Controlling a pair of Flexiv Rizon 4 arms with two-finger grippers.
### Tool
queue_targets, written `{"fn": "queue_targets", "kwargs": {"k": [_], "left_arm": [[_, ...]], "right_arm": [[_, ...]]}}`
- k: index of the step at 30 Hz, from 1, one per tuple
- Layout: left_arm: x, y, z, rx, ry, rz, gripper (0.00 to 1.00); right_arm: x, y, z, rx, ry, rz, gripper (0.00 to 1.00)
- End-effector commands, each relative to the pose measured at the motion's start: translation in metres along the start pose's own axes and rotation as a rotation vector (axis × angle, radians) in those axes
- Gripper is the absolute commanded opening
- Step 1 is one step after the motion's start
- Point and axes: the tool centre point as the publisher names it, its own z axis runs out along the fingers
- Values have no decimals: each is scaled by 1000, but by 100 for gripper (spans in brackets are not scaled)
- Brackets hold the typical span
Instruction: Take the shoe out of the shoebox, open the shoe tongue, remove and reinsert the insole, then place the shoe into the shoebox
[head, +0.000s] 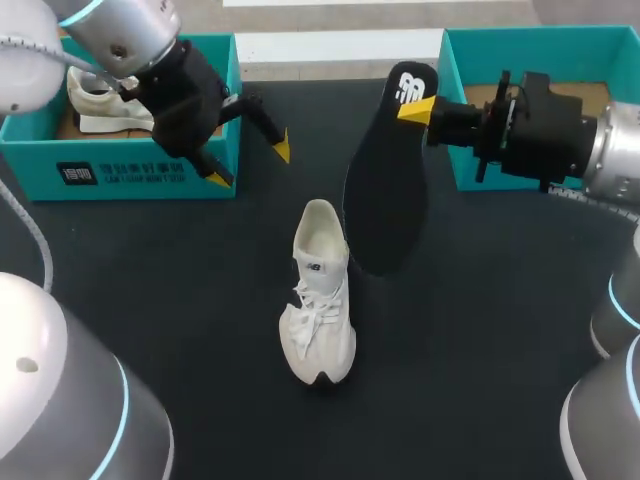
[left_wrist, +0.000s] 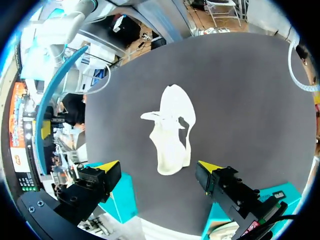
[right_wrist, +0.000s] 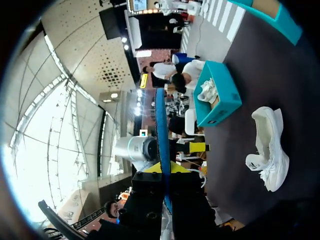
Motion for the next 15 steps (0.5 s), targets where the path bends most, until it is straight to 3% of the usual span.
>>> {"fn": "queue_targets", "kwargs": {"k": [1,7,15], "left_arm": [[12,-15,-5,-50,-563,67,100],[9,-19,-16,-62,-679,79,100],[1,-21,-30,-80,-816,56,100]], "right_arm": [[-2,19,54,2,-21,21,0],[-2,36,67,34,-66,27,0],[-7,37,70,18,-83,55,0]]}}
